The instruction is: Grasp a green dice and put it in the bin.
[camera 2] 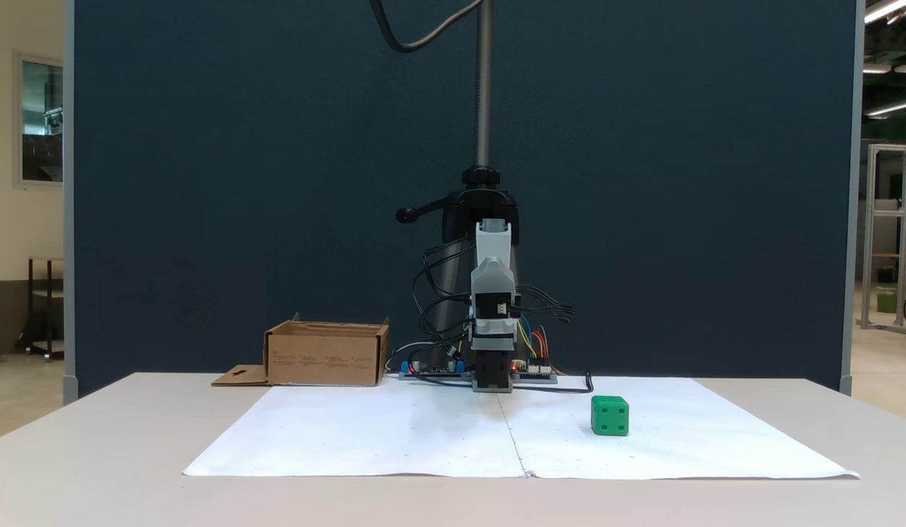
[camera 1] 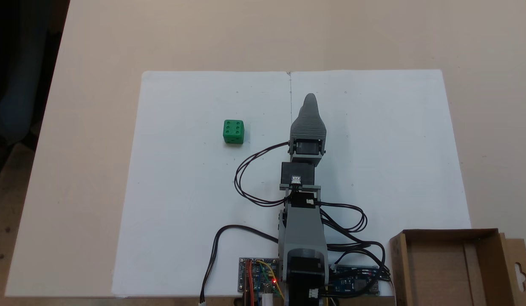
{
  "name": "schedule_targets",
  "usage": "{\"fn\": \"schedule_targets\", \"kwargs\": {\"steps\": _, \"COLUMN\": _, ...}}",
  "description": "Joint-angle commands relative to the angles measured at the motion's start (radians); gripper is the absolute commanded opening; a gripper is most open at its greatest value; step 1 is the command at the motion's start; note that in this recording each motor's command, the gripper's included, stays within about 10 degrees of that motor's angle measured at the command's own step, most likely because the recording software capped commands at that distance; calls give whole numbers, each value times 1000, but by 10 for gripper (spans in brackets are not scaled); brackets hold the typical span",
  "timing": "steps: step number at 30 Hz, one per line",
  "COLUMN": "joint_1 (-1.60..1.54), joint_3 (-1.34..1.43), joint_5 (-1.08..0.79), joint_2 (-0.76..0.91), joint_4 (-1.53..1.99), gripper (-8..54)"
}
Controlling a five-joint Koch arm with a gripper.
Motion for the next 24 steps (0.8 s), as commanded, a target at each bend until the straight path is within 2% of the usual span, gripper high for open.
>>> {"fn": "schedule_targets", "kwargs": {"steps": 1, "joint_1": 8, "joint_3": 55, "joint_5": -74, "joint_2": 107, "joint_4": -23, "gripper": 425}}
{"fn": "schedule_targets", "kwargs": {"steps": 13, "joint_1": 9, "joint_3": 38, "joint_5": -81, "joint_2": 107, "joint_4": 0, "gripper": 425}}
{"fn": "schedule_targets", "kwargs": {"steps": 24, "joint_1": 48, "joint_3": -485, "joint_5": -77, "joint_2": 75, "joint_4": 761, "gripper": 432}}
